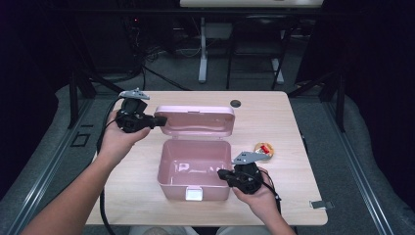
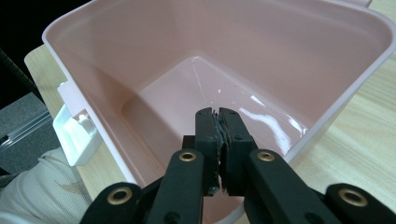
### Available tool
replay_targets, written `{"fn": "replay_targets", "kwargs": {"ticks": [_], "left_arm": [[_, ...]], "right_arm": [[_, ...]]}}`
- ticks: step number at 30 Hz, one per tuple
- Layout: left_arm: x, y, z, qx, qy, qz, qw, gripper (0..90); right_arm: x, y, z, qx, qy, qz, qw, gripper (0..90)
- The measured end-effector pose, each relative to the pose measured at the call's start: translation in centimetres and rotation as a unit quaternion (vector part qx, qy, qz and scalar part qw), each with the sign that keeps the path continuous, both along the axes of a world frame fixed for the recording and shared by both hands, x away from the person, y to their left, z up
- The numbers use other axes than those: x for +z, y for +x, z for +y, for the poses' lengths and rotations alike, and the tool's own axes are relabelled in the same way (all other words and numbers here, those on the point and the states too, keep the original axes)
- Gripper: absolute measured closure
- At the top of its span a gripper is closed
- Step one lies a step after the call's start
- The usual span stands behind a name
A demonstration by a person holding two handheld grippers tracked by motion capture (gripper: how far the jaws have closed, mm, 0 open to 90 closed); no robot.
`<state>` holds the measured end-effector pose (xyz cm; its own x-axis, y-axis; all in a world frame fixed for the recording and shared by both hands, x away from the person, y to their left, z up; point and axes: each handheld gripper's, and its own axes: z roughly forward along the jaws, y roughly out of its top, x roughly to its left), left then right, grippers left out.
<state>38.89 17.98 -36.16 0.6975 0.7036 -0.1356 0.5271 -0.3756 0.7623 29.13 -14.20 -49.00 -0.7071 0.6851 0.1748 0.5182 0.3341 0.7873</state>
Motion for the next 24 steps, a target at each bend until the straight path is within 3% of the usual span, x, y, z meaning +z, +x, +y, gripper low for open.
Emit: {"fn": "replay_targets", "kwargs": {"ticks": [12, 24], "left_arm": [[0.2, 0.3, -0.3, -0.001, 0.005, -0.004, 1.0000, 89.8], [-0.1, 1.2, 0.1, 0.016, 0.002, 0.001, 0.9999, 89.7]], "right_arm": [[-0.1, -0.1, -0.1, -0.003, 0.003, -0.003, 1.0000, 89.6], [-0.1, -0.1, -0.1, -0.003, 0.005, -0.003, 1.0000, 90.0]]}}
